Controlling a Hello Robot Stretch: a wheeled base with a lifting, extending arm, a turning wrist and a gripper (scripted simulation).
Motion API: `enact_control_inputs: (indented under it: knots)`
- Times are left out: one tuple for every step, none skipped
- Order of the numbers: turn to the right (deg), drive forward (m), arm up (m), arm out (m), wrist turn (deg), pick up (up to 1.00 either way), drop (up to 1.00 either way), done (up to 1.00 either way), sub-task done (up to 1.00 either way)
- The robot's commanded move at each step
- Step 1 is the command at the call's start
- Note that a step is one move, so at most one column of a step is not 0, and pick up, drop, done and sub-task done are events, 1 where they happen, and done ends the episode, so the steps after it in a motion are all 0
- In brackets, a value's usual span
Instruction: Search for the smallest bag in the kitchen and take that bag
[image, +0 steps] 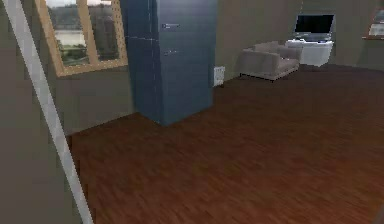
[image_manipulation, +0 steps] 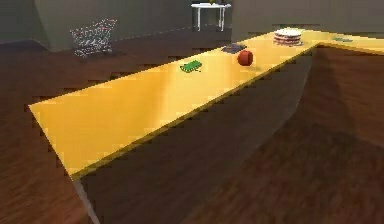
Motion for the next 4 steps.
enact_control_inputs:
  knots:
    - [0.0,0.25,0.00,0.00,0.0,0.00,0.00,0.00,0.00]
    - [6.0,0.00,0.00,0.00,0.0,0.00,0.00,0.00,0.00]
    - [0.0,0.40,0.00,0.00,0.0,0.00,0.00,0.00,0.00]
    - [3.0,0.00,0.00,0.00,0.0,0.00,0.00,0.00,0.00]
